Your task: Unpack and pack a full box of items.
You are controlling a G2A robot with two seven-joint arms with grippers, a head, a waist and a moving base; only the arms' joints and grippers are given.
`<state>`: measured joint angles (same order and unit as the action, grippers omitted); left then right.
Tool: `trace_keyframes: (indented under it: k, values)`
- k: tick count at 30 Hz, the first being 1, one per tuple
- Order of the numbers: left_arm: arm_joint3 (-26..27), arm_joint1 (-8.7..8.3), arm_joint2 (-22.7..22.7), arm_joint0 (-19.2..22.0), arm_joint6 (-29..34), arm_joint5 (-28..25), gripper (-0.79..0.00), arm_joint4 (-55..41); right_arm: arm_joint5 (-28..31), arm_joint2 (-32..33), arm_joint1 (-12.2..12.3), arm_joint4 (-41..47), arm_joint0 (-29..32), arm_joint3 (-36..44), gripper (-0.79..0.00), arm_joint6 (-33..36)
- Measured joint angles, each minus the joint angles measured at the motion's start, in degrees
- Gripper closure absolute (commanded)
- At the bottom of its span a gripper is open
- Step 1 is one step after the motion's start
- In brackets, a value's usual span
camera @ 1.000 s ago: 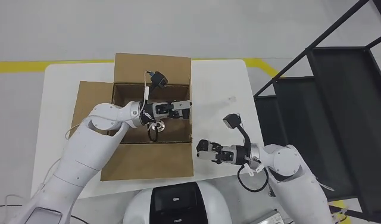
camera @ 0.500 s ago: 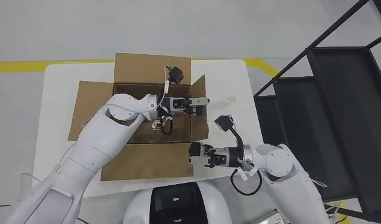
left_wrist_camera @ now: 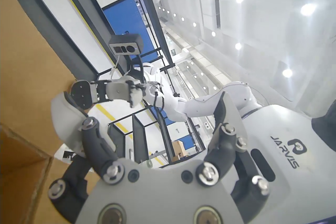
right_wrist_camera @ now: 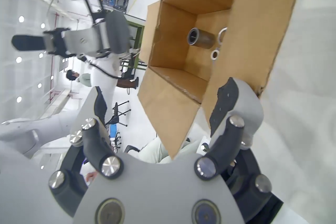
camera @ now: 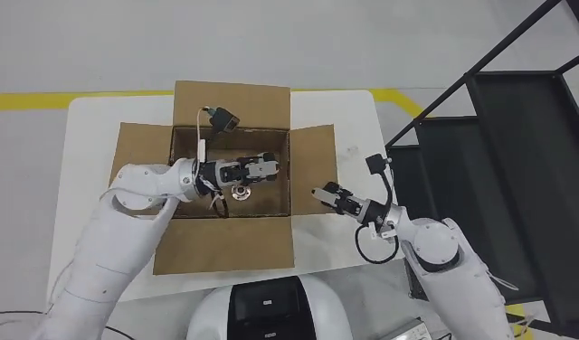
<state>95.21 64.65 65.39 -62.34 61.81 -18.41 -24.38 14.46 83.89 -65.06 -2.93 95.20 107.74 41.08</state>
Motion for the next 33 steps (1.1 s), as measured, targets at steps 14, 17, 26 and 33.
trace_keyframes:
  k: [14,17,26,33]
  values:
    - [16.47,-4.29,31.76,-29.07,-0.87,-1.54,-0.785,-3.02,-6.39,-6.82,-0.40,-6.38,-6.89,-8.16,-0.785,-1.58]
    - [15.98,-4.37,36.19,-33.67,-1.25,-3.88,-0.785,-6.46,-7.59,-7.64,-0.42,-7.38,-7.82,-8.64,-0.785,-1.49]
    - [10.84,-4.20,43.18,-41.12,-1.23,-8.89,-0.785,-14.97,-6.11,-8.70,-0.33,-7.63,-8.25,-1.99,-0.785,-1.58]
    - [5.45,-3.84,44.22,-43.20,-0.60,-12.26,-0.785,-19.48,-7.30,-13.62,-0.54,-9.96,-10.84,4.72,-0.785,1.80]
